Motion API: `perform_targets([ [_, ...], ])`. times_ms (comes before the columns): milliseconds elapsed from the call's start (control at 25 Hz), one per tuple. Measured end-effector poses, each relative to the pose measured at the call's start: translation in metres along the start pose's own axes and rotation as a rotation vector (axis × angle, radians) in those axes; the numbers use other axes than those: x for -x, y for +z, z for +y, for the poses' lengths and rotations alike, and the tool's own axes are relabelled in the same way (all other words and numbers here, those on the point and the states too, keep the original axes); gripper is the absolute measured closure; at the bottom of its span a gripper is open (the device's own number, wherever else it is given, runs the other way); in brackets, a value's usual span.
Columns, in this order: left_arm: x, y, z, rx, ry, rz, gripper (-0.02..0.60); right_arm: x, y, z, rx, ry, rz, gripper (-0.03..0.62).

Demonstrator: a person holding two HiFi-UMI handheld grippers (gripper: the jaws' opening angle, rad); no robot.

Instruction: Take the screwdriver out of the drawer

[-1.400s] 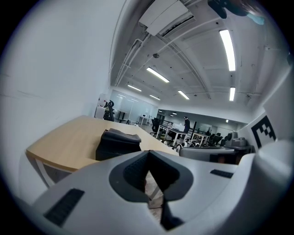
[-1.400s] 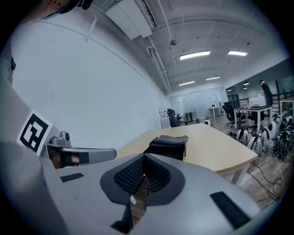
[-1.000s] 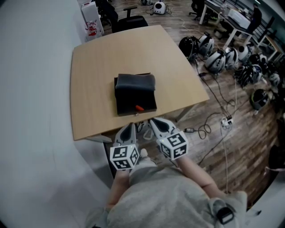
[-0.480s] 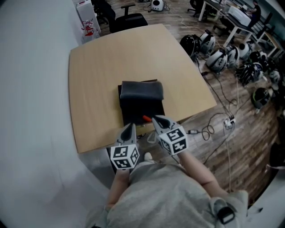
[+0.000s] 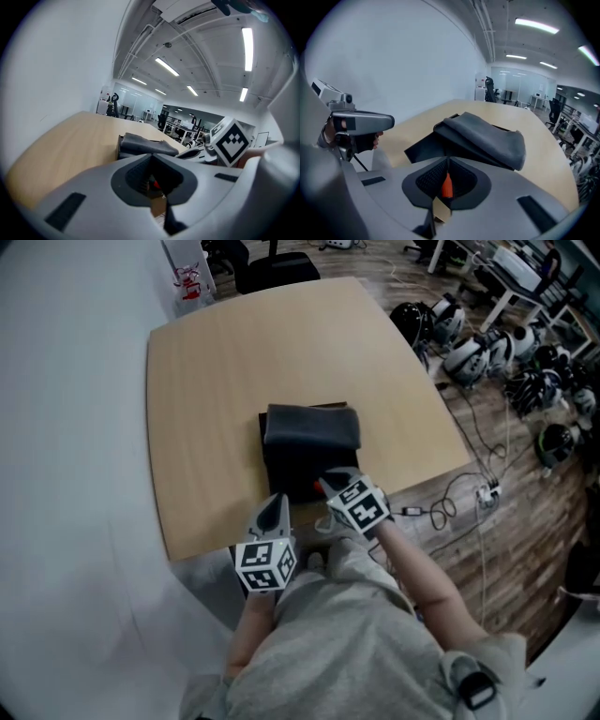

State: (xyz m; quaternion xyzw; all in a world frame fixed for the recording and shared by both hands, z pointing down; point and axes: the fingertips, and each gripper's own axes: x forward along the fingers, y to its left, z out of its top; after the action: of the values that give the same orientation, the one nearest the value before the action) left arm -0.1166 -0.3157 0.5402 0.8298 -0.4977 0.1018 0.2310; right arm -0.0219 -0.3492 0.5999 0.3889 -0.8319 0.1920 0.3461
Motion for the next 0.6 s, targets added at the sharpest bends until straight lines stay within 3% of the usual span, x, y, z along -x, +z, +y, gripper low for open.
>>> perform_targets([
  [120, -0.006, -0.006, 0.01, 0.021, 0.004, 0.015, 0.58, -0.021, -0.006, -0.005, 0.038, 0.025, 0.075, 0.589],
  [320, -0.015, -0.009, 0.02, 0.038, 0.038, 0.02, 0.58, -0.046, -0.017, 0.004, 0.088, 0.158, 0.205, 0.473],
  [600, -0.028, -0.001, 0.032, 0.053, 0.092, 0.004, 0.58, -0.074, -0.036, 0.022, 0.14, 0.289, 0.336, 0.467],
])
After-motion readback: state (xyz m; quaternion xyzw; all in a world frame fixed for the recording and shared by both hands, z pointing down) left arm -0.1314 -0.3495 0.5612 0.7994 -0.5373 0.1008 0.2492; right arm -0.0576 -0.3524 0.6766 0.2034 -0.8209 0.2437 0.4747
